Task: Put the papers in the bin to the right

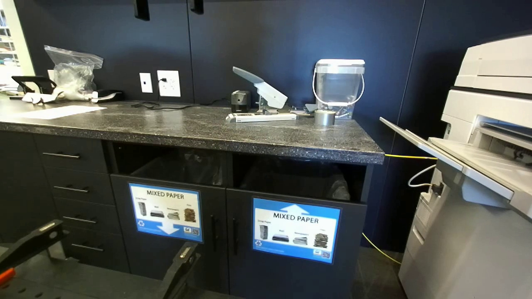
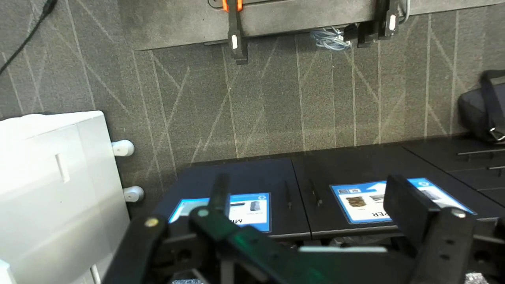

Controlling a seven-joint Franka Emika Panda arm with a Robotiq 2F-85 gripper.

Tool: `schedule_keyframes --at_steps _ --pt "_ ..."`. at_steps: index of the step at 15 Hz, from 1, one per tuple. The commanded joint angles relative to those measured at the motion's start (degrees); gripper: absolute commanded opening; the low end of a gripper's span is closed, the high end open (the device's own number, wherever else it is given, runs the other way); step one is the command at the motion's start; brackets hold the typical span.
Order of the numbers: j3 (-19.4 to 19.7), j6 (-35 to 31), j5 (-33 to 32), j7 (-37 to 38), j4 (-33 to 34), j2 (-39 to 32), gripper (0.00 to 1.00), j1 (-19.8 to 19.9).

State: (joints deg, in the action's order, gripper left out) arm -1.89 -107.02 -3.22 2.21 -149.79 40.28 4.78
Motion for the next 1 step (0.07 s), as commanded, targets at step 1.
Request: schedule_keyframes --at_steps 1 --pt "0.76 0.15 -0.47 0.47 0.07 -0.11 1.0 -0.87"
